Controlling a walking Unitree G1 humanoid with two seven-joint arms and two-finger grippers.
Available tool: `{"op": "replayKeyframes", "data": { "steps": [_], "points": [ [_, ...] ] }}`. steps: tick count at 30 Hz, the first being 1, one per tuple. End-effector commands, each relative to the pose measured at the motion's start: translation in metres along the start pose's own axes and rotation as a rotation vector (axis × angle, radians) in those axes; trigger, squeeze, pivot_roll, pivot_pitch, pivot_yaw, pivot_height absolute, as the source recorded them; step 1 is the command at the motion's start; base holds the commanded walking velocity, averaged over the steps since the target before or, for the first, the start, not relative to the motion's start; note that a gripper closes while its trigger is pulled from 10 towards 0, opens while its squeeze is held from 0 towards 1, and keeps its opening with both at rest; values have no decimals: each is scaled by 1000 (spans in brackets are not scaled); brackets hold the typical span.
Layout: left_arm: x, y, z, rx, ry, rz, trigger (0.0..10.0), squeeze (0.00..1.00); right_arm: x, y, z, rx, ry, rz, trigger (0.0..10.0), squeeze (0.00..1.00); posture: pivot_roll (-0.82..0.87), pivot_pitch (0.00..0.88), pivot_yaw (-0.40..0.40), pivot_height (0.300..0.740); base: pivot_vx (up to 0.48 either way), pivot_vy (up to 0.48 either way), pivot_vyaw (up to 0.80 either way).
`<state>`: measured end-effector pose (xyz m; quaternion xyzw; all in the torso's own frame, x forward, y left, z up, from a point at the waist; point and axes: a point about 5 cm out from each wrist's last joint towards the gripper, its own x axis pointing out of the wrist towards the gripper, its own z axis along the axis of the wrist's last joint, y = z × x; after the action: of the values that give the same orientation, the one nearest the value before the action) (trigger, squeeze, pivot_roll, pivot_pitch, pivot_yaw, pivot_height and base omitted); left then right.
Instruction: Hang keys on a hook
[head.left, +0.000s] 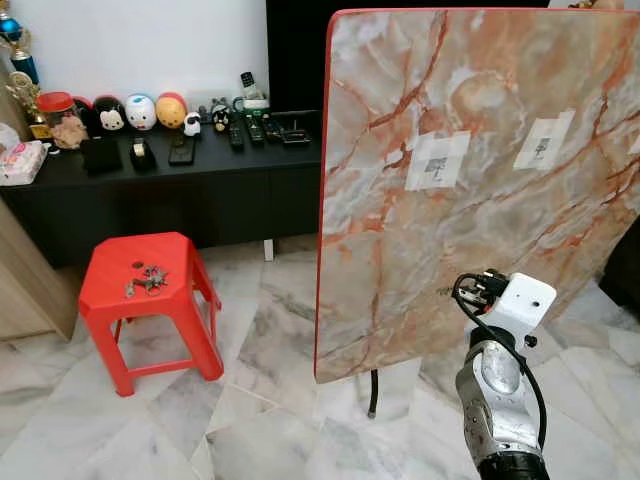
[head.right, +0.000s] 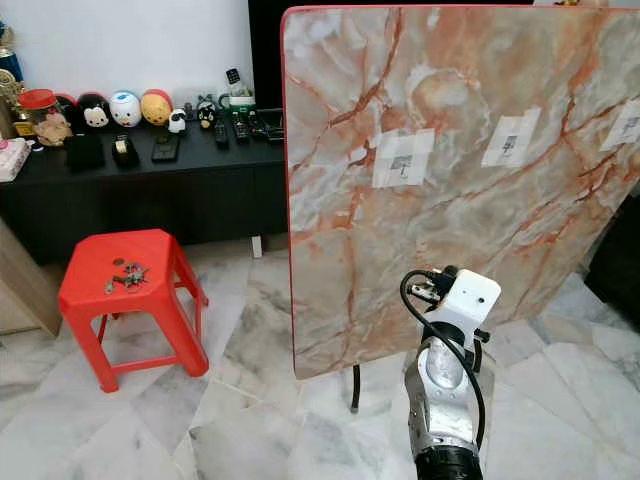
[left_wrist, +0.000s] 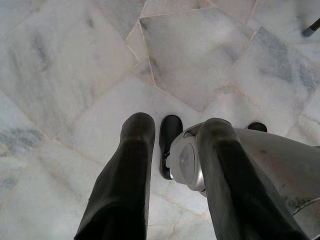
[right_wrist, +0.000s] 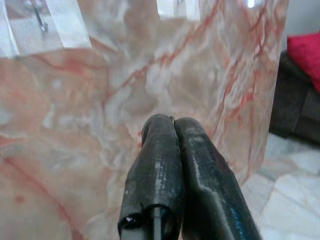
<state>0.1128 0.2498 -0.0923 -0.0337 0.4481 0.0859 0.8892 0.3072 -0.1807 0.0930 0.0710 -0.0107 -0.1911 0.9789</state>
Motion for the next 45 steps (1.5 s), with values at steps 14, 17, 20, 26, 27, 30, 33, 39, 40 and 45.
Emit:
{"op": "replayKeyframes", "data": {
  "steps": [14,17,20,26,27,30,33,39,40,45],
  "points": [
    [-1,-5,-6,-63,16,-23,10000,0,18,9,17,-103,-75,-9,10000,0,61,0,-85,740,0,0,0],
    [0,-8,-7,-66,18,-29,10000,0,19,7,18,-114,-77,-15,10000,0,59,0,-85,740,0,0,0],
    [0,-11,-6,-66,18,-36,10000,0,21,6,18,-117,-78,-24,10000,0,59,0,-87,740,0,0,0],
    [1,-13,-6,-74,18,-41,10000,0,22,6,17,-124,-73,-27,10000,0,60,0,-91,740,0,0,0],
    [1,-13,-6,-75,18,-41,10000,0,22,6,17,-125,-72,-26,10000,0,60,0,-91,740,0,0,0],
    [1,-13,-7,-78,19,-42,10000,0,23,6,17,-122,-73,-21,10000,0,61,0,-91,740,160,0,0],
    [0,-13,-8,-78,24,-41,10000,0,22,10,15,-121,-69,-7,10000,0,63,0,-93,740,245,0,0],
    [-1,-10,-10,-81,27,-37,10000,0,18,20,14,-130,-76,54,10000,0,64,0,-94,740,261,0,0],
    [-1,-10,-10,-82,27,-36,10000,0,17,22,14,-130,-82,63,10000,0,64,0,-95,740,270,0,0],
    [-2,-7,-12,-81,29,-35,10000,0,15,24,14,-134,-86,71,10000,0,64,0,-95,740,275,0,0]
  ]
}}
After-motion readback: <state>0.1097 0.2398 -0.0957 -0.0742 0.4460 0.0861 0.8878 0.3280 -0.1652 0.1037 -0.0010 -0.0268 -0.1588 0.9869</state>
